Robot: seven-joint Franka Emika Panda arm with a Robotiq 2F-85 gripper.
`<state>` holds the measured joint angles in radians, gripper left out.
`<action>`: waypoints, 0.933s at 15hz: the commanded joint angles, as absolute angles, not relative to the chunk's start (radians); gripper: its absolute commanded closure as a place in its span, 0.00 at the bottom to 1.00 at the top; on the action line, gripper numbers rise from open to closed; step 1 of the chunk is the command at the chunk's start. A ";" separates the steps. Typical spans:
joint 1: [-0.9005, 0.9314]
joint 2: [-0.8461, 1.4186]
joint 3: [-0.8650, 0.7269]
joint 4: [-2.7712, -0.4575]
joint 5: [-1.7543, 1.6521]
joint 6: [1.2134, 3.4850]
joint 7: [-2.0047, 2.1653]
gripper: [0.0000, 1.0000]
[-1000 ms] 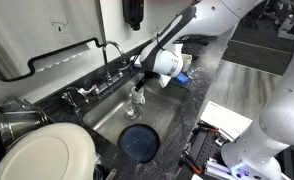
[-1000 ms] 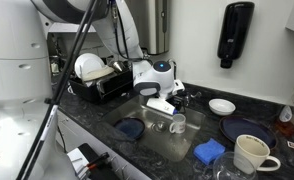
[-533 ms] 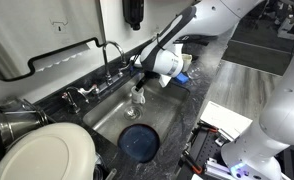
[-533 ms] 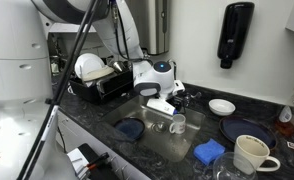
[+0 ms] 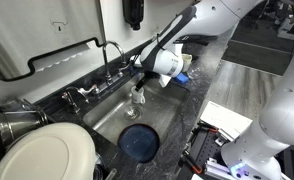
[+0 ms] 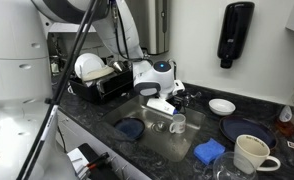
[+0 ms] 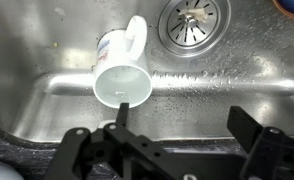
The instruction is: Pour out the water in the mug
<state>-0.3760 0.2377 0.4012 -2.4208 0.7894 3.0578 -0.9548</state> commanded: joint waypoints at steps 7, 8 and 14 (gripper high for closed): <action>-0.388 0.246 0.422 -2.403 0.825 3.050 -0.958 0.00; -0.387 0.259 0.429 -2.396 0.850 3.071 -0.945 0.00; -0.329 0.286 0.384 -2.434 0.852 3.255 -0.764 0.00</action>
<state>-0.3596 0.2575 0.3982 -2.4215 0.8265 3.1240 -0.8127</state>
